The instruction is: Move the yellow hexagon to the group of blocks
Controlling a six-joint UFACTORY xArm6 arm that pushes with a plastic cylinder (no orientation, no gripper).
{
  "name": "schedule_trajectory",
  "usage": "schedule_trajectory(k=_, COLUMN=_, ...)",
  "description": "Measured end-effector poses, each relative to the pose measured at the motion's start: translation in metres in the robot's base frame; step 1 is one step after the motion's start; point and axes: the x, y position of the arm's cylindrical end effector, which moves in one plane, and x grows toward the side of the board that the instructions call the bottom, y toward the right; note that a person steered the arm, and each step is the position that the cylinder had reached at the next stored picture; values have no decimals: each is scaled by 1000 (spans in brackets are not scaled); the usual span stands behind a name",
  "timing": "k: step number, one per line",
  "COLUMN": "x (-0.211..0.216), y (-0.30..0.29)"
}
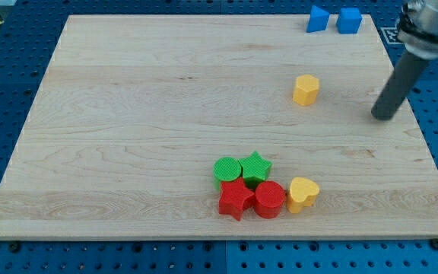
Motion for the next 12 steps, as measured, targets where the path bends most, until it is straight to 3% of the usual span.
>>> schedule_trajectory(k=1, x=-36, y=-35)
schedule_trajectory(k=2, x=-42, y=-85)
schedule_trajectory(k=4, x=33, y=-122)
schedule_trajectory(k=6, x=-26, y=-131)
schedule_trajectory(k=7, x=-28, y=-153)
schedule_trajectory(k=8, x=13, y=-156)
schedule_trajectory(k=9, x=65, y=-120)
schedule_trajectory(k=11, x=58, y=-117)
schedule_trajectory(k=12, x=75, y=-122)
